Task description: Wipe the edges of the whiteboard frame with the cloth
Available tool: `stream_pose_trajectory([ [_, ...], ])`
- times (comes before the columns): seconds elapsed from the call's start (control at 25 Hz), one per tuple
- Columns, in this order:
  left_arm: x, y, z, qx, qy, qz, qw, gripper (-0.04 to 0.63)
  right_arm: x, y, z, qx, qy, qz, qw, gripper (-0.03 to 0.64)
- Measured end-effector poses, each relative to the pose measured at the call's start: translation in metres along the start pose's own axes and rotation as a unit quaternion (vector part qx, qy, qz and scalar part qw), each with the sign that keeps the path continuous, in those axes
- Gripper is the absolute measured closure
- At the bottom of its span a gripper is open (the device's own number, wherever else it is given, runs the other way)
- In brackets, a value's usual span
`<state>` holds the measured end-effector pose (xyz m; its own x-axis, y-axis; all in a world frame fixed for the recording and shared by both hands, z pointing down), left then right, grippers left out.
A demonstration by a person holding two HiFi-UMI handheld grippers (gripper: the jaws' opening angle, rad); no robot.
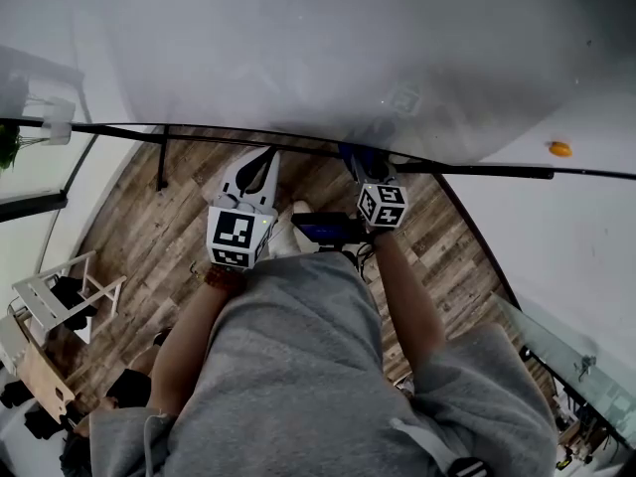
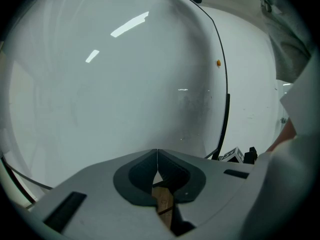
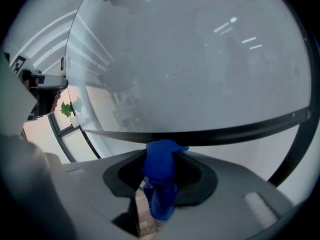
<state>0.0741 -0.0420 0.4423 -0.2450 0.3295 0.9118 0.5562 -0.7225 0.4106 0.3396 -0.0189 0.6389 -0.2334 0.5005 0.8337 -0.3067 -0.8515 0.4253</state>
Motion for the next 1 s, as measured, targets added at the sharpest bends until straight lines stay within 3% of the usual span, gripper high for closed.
stream_pose_trajectory([
  [1.0,0.023,-0.031,-0.041,-0.051,-0.032,-0.002,0.9982,0.584,0.001,0.032,-0.043,-0.031,0.01,-0.013,0.999,0.459],
])
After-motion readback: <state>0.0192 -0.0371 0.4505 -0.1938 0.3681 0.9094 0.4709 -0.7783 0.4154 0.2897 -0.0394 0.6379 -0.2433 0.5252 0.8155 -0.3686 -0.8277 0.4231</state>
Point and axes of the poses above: the fingertips, and each gripper's own axes: y forward along the fingers, z to its right, x out of its underside, the point moved 9 cm from there along -y, backward along the fingers, and after that the axes turned 3 degrees about -x, right-handed, at the moved point
